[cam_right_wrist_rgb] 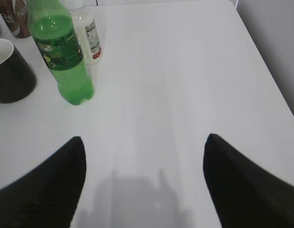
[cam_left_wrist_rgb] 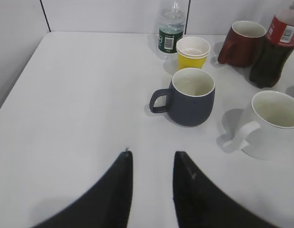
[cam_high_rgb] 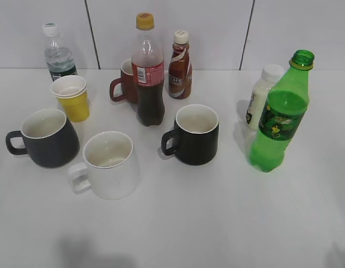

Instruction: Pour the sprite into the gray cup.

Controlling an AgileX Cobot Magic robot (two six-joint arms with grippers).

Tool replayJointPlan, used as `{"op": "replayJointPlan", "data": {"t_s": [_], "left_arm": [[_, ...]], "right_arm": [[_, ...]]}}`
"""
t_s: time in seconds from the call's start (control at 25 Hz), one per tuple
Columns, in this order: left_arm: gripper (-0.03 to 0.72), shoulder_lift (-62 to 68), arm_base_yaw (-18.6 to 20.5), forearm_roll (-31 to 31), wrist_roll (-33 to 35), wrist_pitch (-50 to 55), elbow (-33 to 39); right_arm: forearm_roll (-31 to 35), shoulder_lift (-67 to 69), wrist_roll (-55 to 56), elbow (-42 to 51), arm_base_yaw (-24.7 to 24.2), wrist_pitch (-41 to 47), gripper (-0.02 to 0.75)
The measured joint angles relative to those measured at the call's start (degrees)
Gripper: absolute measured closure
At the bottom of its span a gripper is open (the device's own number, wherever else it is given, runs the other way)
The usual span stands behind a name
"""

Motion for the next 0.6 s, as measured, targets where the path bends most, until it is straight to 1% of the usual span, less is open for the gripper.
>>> {"op": "replayJointPlan", "data": {"t_s": [0.4,0.48,0.52,0.6], "left_arm": [[0.461,0.00,0.00,-0.06,0.00,0.00,0.00],[0.461,0.69,0.00,-0.82,0.00,-0.96,-0.38],[0.461,1.58,0.00,-1.16,0.00,-4.47,-0.82],[0.461,4.89,0.00,-0.27,0.00,-18.02,-0.63]], "right_arm": [[0.00,0.00,0.03,0.00,0.00,0.00,0.164],[0.00,0.00,0.03,0.00,0.00,0.00,0.164],[0.00,0.00,0.03,0.00,0.00,0.00,0.164],[0.00,0.00,0.03,0.00,0.00,0.00,0.164]]}}
